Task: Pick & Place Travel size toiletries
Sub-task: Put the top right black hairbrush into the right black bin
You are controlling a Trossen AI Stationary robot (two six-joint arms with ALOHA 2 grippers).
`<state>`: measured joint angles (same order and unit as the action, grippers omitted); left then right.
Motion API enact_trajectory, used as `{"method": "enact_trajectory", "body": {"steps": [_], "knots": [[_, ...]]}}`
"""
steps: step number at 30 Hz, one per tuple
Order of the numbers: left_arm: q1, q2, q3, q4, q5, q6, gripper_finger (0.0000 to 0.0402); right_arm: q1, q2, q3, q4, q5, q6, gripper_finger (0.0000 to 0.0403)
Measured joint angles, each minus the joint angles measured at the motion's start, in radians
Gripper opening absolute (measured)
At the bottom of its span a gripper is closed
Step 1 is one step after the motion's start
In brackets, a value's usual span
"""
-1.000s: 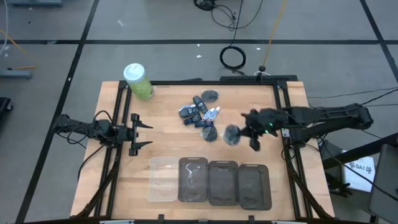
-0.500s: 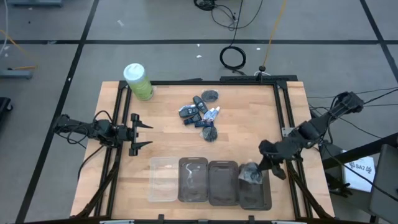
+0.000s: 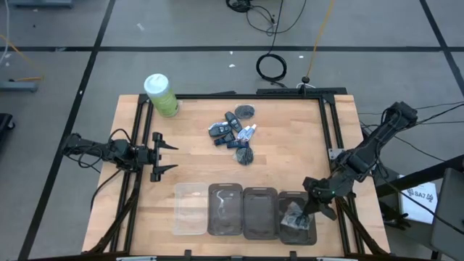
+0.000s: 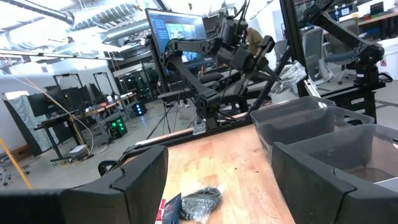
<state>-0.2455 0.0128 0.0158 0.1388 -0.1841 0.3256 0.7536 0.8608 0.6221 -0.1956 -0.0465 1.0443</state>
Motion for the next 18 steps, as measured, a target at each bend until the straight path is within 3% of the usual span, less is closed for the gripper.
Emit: {"method": "enact_trajectory", "body": {"steps": [7,18], "knots": [[0.0,0.0,0.0,0.0,0.0,0.0,0.0283,0.001,-0.001,-0.053,0.047,-0.009,0.017,0.0009],[0.0,0.0,0.0,0.0,0.0,0.0,0.0283,0.001,-0.001,-0.062,0.057,-0.01,0.017,0.007]]}}
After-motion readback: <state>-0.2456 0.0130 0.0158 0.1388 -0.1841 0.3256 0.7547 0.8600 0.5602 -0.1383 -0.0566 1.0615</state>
